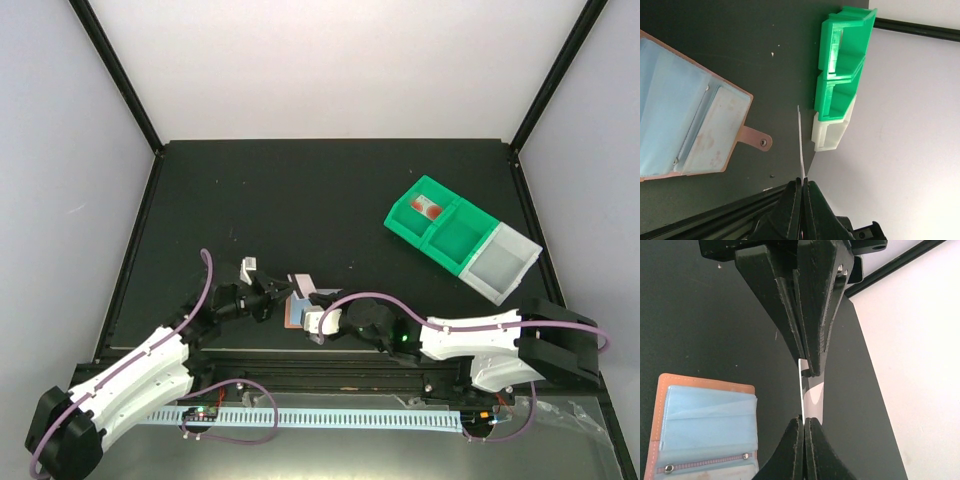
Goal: Take the credit cards out of the card holder
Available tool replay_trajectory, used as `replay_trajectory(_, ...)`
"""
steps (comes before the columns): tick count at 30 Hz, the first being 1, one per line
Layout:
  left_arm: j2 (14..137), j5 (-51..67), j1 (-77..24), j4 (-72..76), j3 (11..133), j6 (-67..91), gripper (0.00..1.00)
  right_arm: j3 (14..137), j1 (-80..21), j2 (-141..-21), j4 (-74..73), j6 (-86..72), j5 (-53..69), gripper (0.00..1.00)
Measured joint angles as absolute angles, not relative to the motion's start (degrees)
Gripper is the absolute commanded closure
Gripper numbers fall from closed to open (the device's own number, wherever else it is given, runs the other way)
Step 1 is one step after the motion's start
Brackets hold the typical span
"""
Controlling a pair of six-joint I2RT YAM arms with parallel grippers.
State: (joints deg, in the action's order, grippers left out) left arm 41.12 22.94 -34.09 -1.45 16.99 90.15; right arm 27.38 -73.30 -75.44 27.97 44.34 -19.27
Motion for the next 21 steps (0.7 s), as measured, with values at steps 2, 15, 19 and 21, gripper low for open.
replay_trajectory(2,40.7,22.8,-34.1,-1.5,17.0,90.3,0.84,27.3,-73.3,-75.4,28.2,44.6,-19.3,0.99)
replay_trajectory(15,31.0,14.3,-34.2,-7.1,18.7,80.1,0.01,23.6,-73.2,-68.9,29.0,38.4,-21.7,0.99)
replay_trajectory(19,29.3,10.8,-34.2,-10.0,19.4,73.7,0.01,24.5,-72.9,-66.4,25.9,34.0,-22.7,0.99)
replay_trajectory(21,29.2,10.0,-34.2,-11.2,19.7,70.2,0.01,25.3,-72.2,-65.5,24.0,32.0,-23.2,0.99)
